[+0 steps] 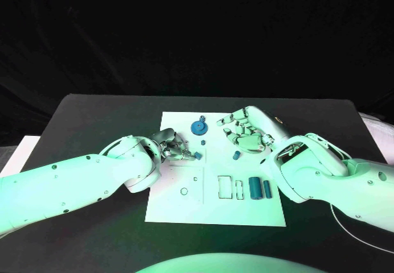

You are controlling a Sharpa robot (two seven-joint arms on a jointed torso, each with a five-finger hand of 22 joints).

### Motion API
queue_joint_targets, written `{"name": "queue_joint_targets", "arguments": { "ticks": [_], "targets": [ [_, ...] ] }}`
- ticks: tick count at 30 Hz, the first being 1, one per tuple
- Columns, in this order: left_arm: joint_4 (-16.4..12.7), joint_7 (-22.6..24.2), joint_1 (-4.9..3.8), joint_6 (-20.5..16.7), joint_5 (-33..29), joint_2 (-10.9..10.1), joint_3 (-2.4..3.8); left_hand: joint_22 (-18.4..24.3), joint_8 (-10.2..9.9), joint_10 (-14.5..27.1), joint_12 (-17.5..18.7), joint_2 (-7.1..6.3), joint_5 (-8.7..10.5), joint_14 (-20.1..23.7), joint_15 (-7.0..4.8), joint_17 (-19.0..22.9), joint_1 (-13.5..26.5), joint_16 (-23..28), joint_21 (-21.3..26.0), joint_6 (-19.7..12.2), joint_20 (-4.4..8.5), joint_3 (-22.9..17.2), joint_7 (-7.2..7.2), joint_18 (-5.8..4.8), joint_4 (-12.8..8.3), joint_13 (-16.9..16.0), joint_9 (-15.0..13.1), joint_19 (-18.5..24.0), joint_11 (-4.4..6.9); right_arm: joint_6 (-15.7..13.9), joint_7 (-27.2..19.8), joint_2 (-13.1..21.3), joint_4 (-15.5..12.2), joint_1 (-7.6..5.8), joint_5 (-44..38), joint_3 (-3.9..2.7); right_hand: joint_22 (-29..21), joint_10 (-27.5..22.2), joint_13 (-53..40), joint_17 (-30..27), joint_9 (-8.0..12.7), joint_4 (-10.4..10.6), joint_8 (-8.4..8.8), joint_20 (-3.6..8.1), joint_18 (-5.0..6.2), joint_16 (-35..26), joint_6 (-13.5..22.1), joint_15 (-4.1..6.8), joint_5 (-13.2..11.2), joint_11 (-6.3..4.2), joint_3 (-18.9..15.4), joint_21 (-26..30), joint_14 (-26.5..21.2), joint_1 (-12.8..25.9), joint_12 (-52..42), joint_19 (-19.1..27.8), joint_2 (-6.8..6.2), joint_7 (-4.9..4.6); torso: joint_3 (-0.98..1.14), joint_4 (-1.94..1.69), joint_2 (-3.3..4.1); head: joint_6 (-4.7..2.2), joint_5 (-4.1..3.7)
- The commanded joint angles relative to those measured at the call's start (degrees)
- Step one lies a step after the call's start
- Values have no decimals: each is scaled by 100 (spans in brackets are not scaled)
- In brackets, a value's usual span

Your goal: Assemble the parts on the task board

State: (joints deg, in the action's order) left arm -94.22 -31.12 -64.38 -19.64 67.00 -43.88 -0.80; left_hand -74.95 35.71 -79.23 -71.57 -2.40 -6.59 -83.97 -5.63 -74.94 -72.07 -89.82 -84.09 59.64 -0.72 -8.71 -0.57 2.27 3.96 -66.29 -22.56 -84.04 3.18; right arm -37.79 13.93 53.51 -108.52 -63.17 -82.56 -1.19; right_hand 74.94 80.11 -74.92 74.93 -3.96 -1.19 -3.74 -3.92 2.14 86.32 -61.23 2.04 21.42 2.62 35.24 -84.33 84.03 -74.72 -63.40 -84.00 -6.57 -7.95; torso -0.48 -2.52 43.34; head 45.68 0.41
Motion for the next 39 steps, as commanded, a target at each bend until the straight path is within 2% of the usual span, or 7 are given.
{"name": "queue_joint_targets", "arguments": {
  "ticks": [1,39],
  "targets": [
    [-3,-24,1,-60,-23,13,2,-1029,34,-47,-29,53,7,-603,-52,-1506,26,-18,-34,-53,47,11,-7,-68,56,2,-7,-340,-2,60,-6,-7,-1,0,-29,-2,446,-16,3,988,-10,-4,-36,-34,35,-30,-31,-29,-18,-12,-31,35,479,67,26,-80,-6,11,2,2,2,-1,2],
    [44,-63,0,-164,-56,22,3,-1069,125,-80,-64,114,12,-603,-57,-1506,123,-18,-74,-76,54,133,0,-80,223,-40,-19,-363,5,105,44,-15,37,-3,-29,-2,444,-11,1,987,-14,-3,-44,-29,35,-30,-59,-22,-21,-20,-60,37,479,74,18,-80,17,22,1,2,0,-16,-21]
  ]
}}
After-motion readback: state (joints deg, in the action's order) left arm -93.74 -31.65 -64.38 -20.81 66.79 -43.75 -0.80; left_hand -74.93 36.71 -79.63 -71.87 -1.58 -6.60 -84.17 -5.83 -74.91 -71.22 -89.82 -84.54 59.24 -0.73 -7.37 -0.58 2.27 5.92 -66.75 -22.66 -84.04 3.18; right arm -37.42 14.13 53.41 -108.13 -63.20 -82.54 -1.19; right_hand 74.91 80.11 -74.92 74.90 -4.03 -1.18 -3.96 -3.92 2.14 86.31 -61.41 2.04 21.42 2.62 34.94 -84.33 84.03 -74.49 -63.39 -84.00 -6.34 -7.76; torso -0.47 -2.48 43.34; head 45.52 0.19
